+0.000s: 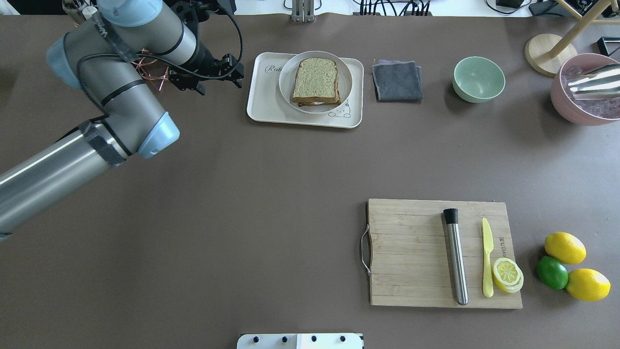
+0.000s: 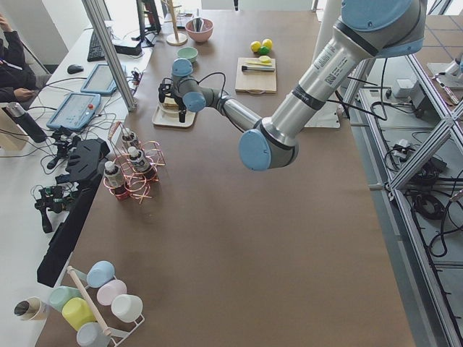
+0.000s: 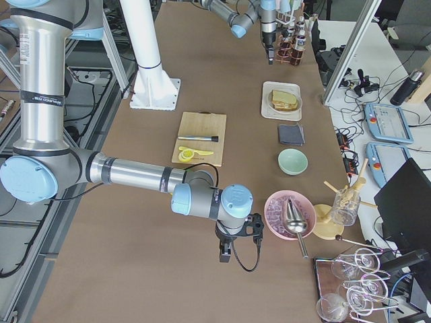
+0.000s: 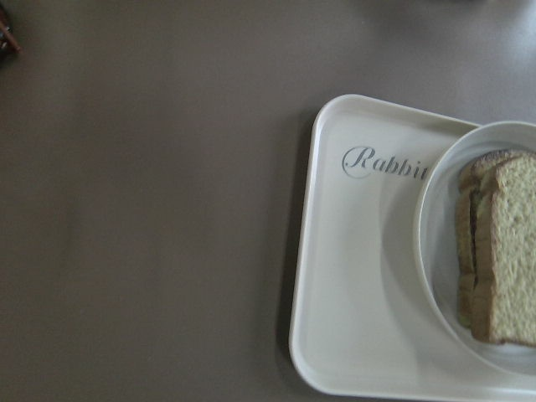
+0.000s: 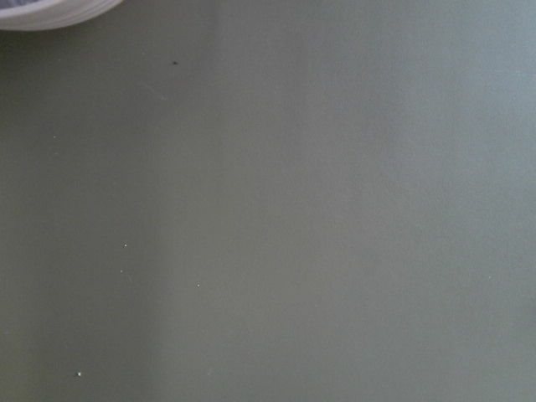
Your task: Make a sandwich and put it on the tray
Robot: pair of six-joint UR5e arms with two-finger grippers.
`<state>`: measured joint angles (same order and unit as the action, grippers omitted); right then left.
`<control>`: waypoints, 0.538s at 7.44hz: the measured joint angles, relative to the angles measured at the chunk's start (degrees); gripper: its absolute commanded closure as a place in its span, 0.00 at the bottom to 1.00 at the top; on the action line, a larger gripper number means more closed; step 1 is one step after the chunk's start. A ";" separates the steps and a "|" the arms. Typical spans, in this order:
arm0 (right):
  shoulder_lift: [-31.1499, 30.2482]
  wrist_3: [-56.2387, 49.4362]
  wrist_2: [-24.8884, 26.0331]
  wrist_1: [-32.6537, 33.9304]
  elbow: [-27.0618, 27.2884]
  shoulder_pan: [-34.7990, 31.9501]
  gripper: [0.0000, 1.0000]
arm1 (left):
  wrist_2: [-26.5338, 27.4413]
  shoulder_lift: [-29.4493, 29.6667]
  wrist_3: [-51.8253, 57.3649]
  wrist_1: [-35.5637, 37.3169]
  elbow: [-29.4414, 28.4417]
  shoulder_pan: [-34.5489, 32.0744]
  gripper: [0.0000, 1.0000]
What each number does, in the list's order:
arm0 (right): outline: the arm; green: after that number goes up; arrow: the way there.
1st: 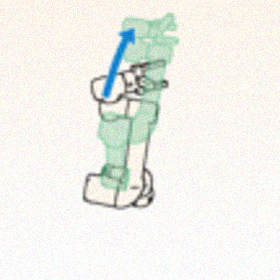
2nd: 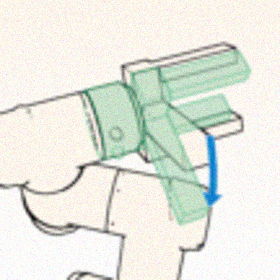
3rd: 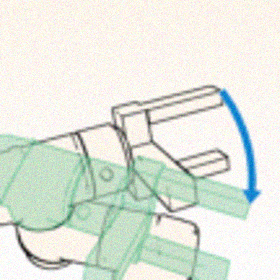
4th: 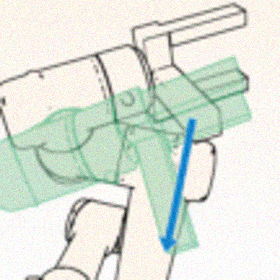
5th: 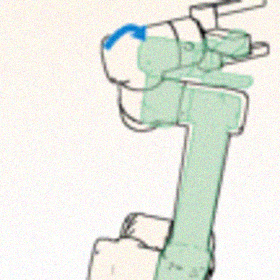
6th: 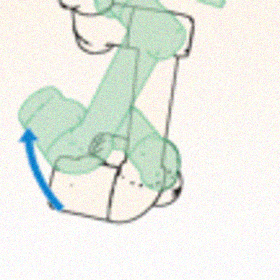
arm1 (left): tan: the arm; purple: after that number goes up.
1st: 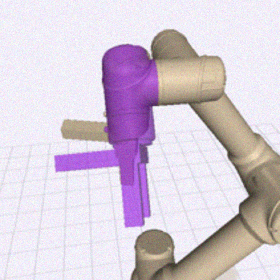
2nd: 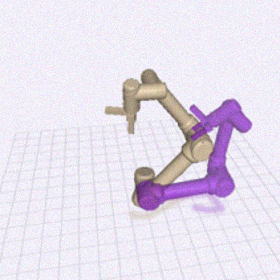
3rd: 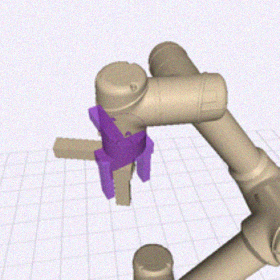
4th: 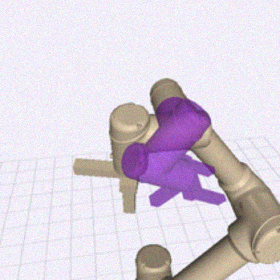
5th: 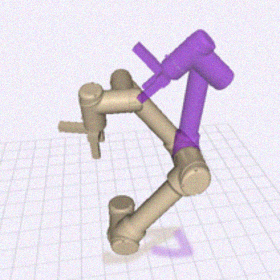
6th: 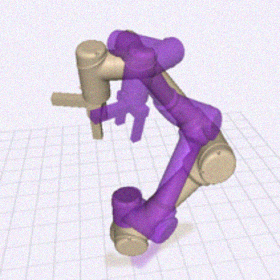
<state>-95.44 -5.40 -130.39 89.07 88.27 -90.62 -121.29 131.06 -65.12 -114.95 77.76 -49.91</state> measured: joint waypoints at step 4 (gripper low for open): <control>0.14 0.15 -0.21 -0.23 0.54 0.05 0.00 | -3.69 -35.49 25.74 5.05 29.85 -8.13 0.02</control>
<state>-95.30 -5.26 -130.60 88.84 88.81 -90.57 -124.98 95.57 -39.38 -109.90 107.62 -58.05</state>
